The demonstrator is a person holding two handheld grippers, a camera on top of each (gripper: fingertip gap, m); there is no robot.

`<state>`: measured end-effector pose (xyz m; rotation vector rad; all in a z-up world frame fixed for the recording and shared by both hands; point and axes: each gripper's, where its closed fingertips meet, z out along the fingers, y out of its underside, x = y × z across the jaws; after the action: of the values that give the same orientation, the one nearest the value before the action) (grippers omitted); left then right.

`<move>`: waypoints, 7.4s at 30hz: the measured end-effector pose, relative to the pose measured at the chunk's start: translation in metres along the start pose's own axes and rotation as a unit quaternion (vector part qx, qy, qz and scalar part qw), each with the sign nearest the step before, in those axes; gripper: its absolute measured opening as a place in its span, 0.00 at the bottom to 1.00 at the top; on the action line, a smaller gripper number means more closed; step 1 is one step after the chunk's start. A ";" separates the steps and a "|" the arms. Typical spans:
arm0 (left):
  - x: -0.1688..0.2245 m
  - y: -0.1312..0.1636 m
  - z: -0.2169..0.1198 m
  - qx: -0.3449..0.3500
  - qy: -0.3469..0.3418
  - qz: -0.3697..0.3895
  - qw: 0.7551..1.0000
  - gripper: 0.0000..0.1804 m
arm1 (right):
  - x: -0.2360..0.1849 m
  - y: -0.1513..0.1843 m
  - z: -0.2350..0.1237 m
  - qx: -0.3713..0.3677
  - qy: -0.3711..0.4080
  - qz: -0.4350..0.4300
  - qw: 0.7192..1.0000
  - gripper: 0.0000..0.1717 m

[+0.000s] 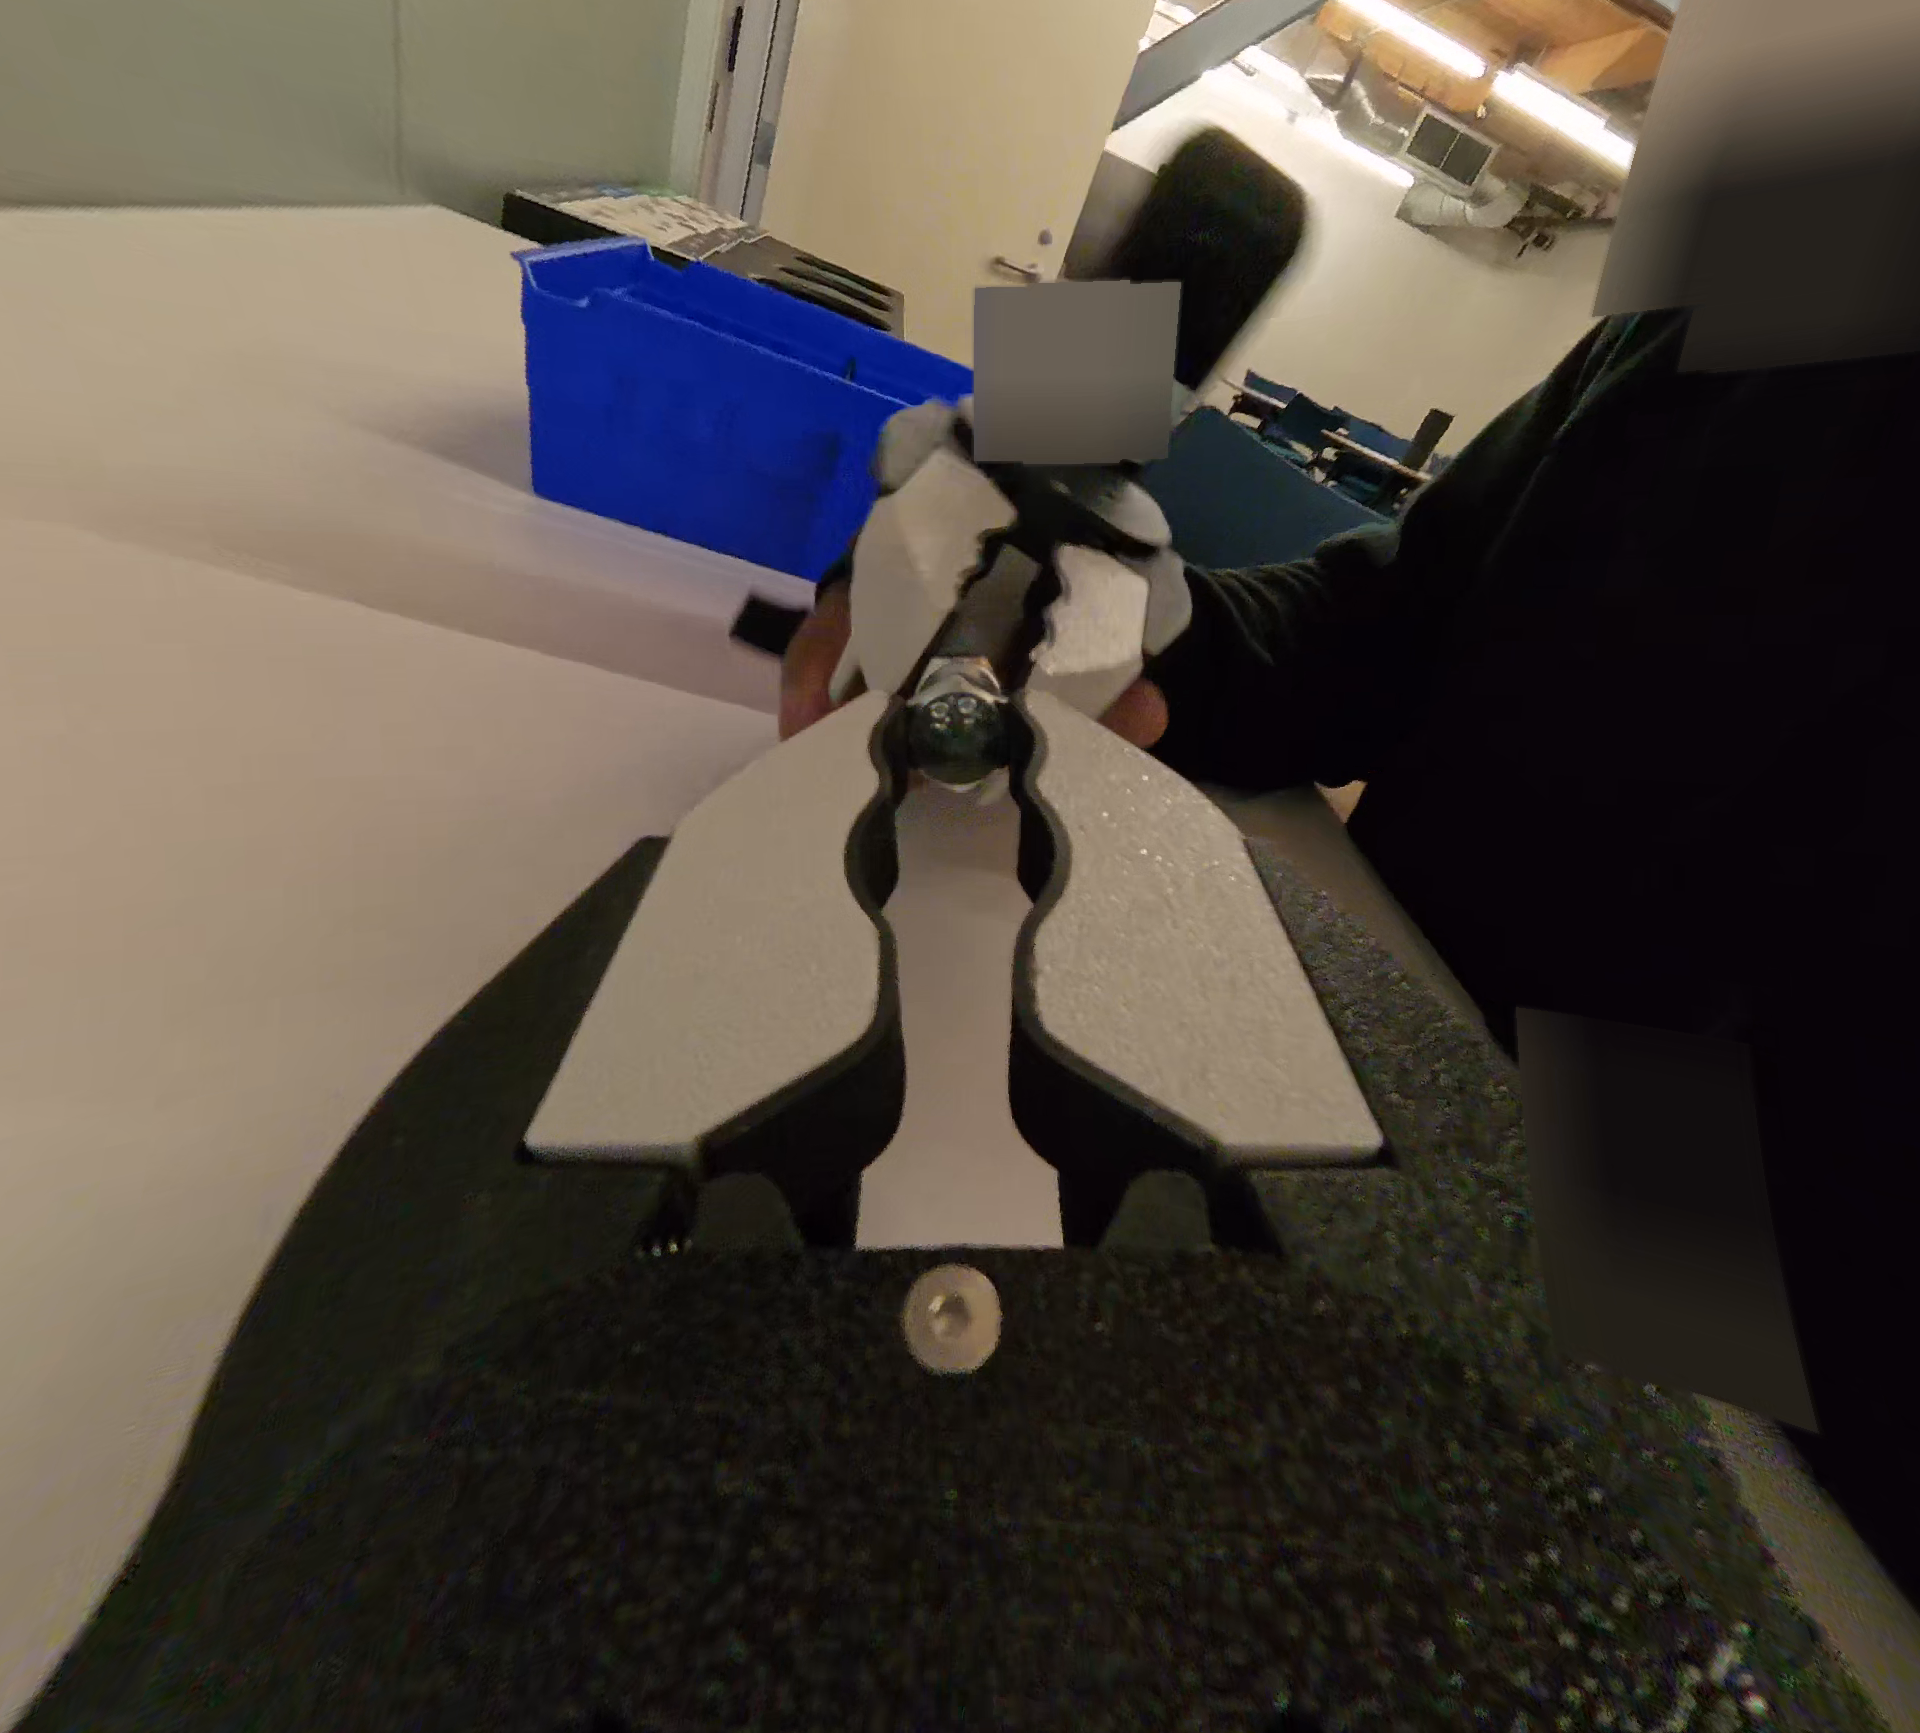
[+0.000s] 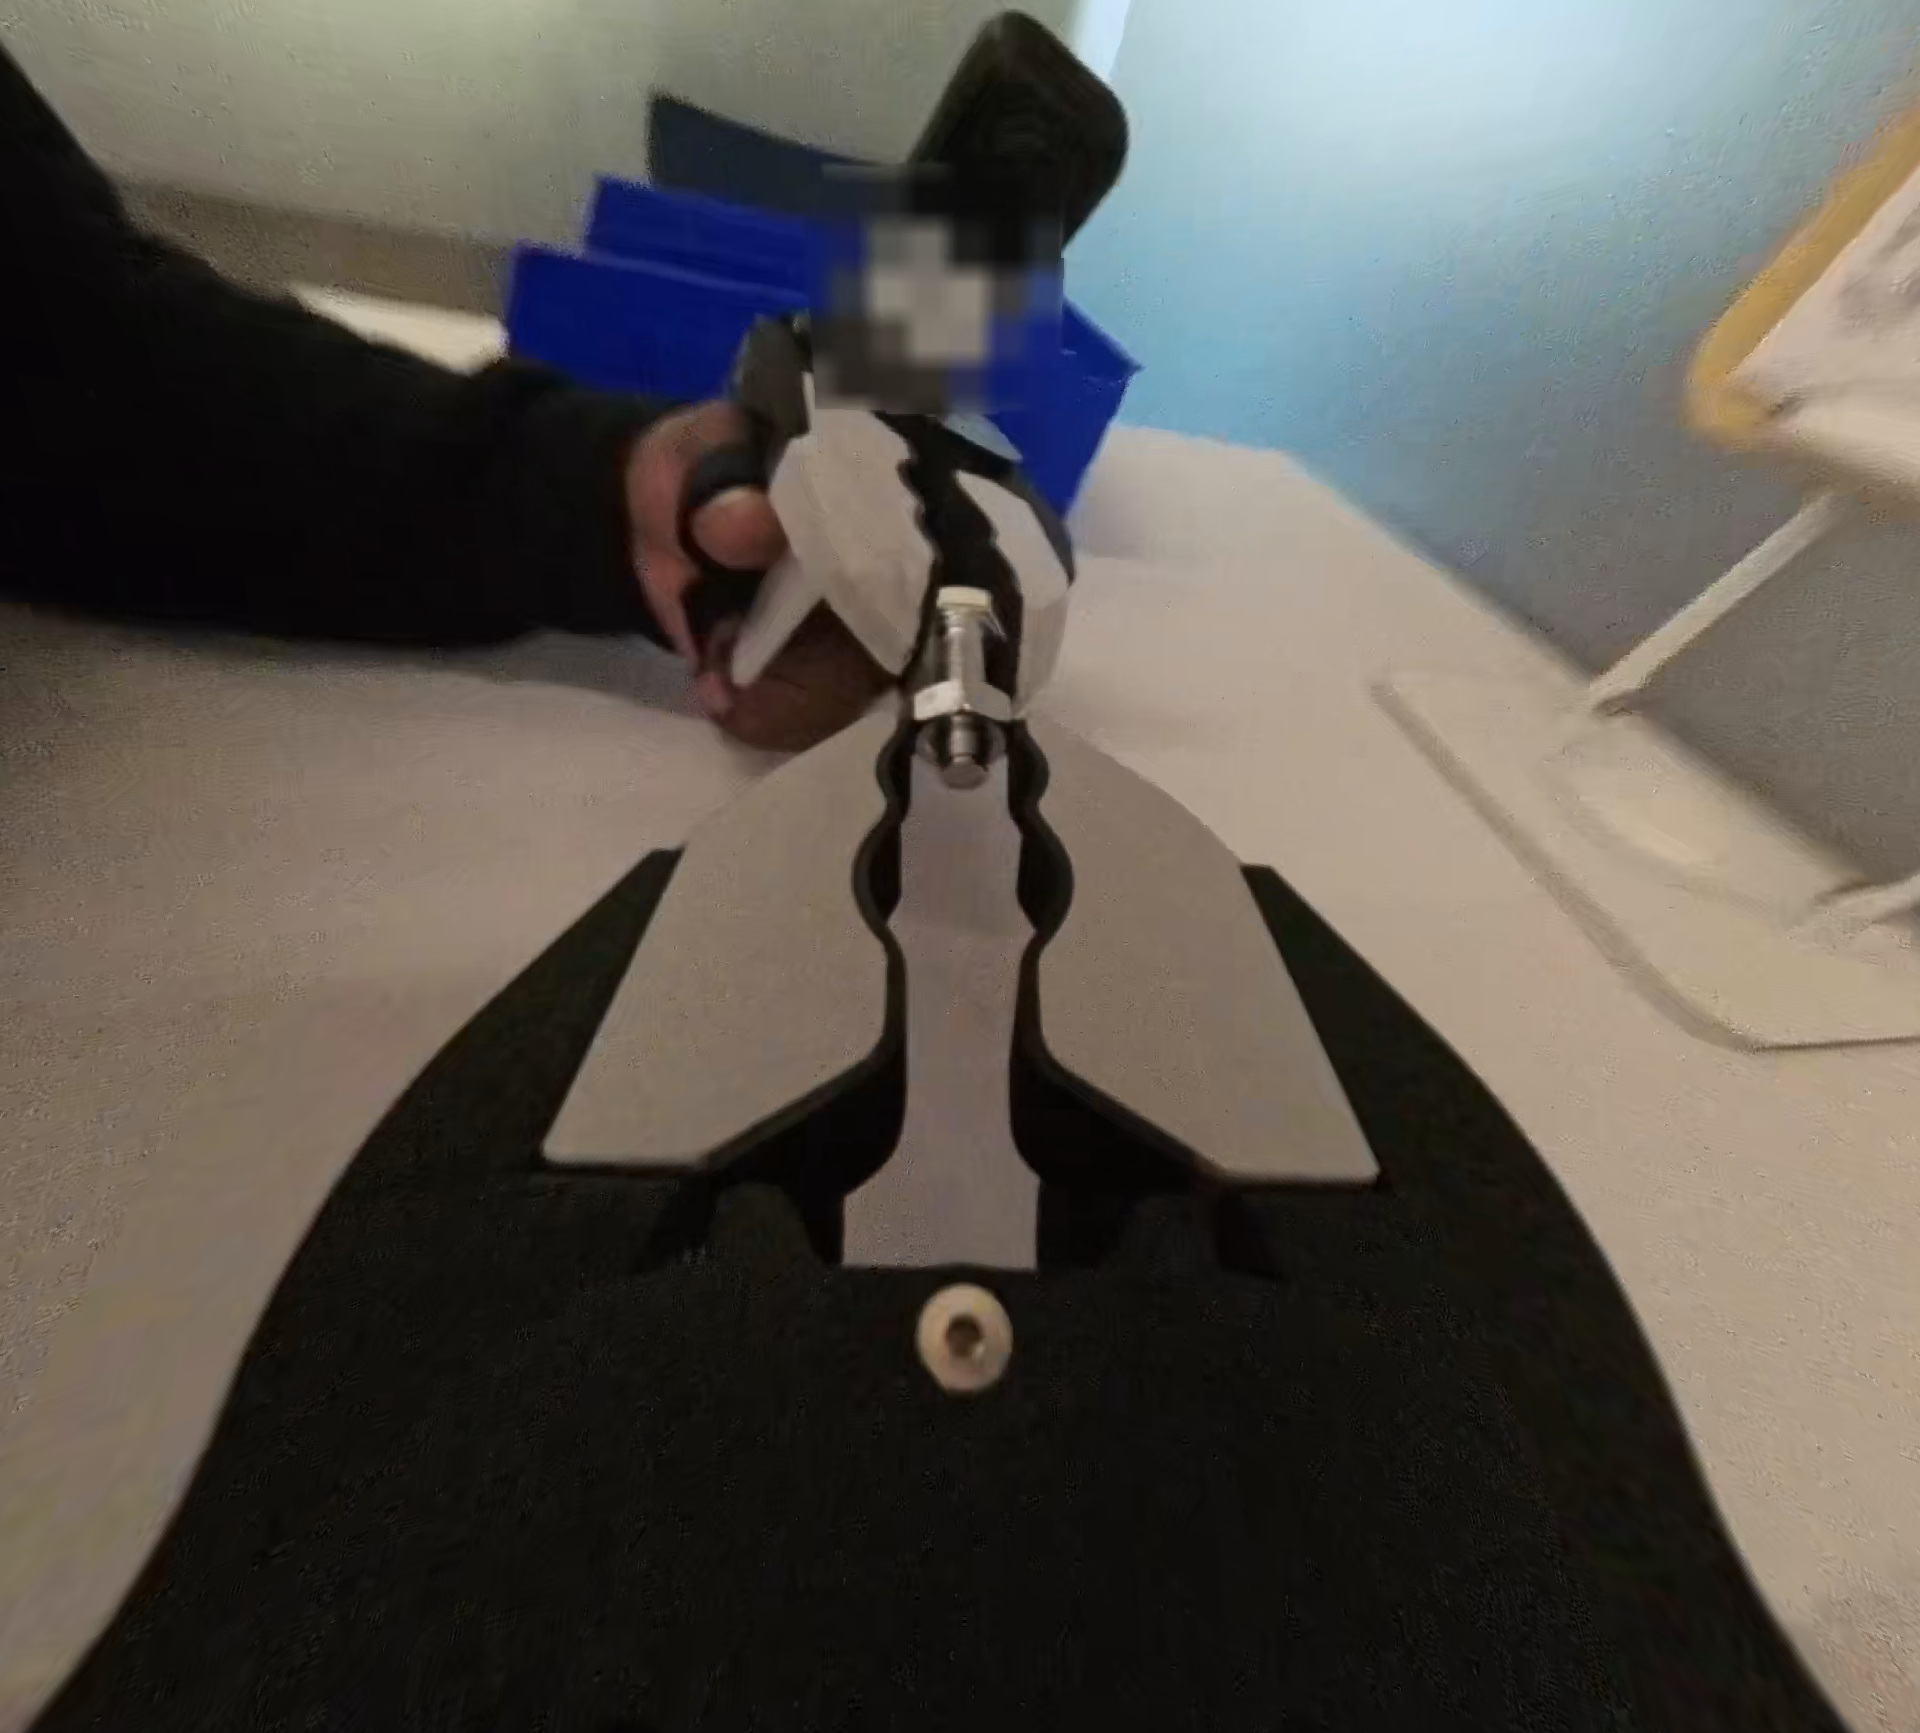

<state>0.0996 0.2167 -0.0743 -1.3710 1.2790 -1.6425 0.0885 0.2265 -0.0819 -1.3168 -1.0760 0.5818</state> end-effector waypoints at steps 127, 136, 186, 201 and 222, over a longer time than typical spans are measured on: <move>0.009 -0.015 0.014 0.067 -0.035 0.162 0.984 0.10 | -0.006 -0.016 -0.012 0.080 -0.169 0.387 0.903 0.11; 0.005 -0.012 0.014 0.056 -0.002 0.044 0.997 0.10 | 0.006 -0.009 -0.011 0.036 0.073 -0.133 0.988 0.11; -0.005 -0.022 0.007 0.098 -0.020 0.004 0.995 0.10 | 0.019 -0.023 -0.014 0.010 0.178 -0.272 0.946 0.19; 0.001 -0.019 0.009 0.089 -0.010 0.028 0.996 0.09 | 0.010 -0.016 -0.009 0.077 -0.055 0.248 0.964 0.10; 0.005 -0.030 0.005 0.132 0.003 0.031 0.991 0.09 | 0.010 -0.026 -0.015 0.130 -0.125 0.416 0.891 0.18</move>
<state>0.1065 0.2206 -0.0448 -1.1561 1.0526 -1.7057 0.1001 0.2227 -0.0523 -1.4564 -0.5512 1.5160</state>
